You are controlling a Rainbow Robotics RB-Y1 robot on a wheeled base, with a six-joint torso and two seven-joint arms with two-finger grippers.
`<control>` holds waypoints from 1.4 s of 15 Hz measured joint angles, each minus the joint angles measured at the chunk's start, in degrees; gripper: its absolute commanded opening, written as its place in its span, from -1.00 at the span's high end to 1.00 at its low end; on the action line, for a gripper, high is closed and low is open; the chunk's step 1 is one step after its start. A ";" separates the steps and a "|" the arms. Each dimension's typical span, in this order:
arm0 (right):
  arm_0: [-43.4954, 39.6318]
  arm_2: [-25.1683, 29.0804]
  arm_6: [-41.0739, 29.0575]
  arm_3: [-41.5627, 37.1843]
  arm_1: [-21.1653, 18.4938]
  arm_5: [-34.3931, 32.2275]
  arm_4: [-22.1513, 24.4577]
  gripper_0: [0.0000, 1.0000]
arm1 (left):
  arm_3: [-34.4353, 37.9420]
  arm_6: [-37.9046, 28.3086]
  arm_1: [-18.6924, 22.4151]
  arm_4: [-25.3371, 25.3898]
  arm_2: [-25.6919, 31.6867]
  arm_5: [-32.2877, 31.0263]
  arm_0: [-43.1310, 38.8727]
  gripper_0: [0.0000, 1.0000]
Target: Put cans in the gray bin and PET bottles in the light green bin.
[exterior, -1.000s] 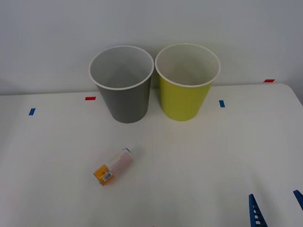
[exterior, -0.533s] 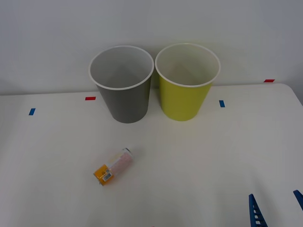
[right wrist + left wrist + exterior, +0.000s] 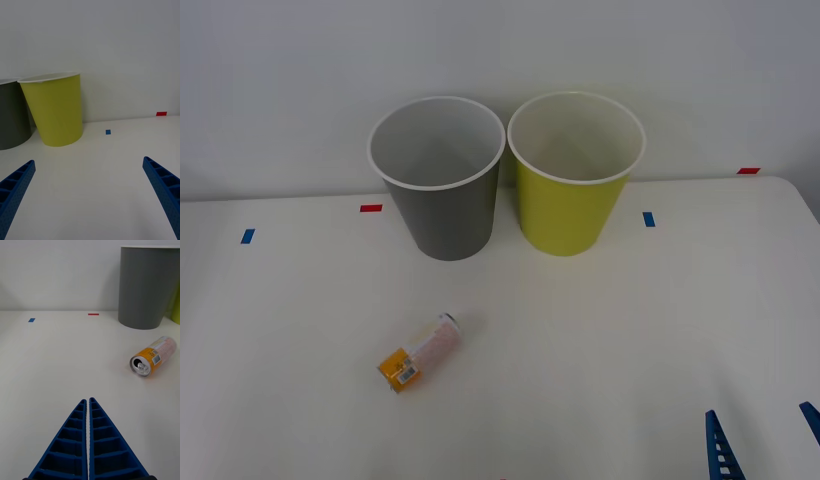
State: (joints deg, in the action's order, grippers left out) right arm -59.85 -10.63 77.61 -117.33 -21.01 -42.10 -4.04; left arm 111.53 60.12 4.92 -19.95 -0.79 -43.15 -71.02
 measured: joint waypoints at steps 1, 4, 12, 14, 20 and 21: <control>0.00 0.00 0.00 0.00 0.00 0.00 0.00 -1.00 | 0.00 0.00 0.00 0.00 0.00 0.00 0.00 1.00; 0.00 0.00 0.00 0.00 0.00 0.00 0.00 -1.00 | 0.00 0.00 0.00 0.00 0.00 0.00 0.00 1.00; 0.00 0.00 0.00 0.00 0.00 0.00 0.00 -1.00 | 0.00 0.00 0.00 0.00 0.00 0.00 0.00 1.00; 0.00 0.00 0.00 0.00 0.00 0.00 0.00 -1.00 | 0.00 0.00 0.00 0.00 0.00 0.00 0.00 1.00; 0.00 0.00 0.00 0.00 0.00 0.00 0.00 -1.00 | 0.00 0.00 0.00 0.00 0.00 0.00 0.00 1.00; 0.00 0.00 0.00 0.00 0.00 0.00 0.00 -1.00 | 0.00 0.00 0.00 0.00 0.00 0.00 0.00 1.00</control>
State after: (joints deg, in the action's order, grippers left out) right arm -59.85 -10.63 77.61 -117.33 -21.01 -42.10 -4.04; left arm 111.53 60.12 4.92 -19.95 -0.79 -43.15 -71.02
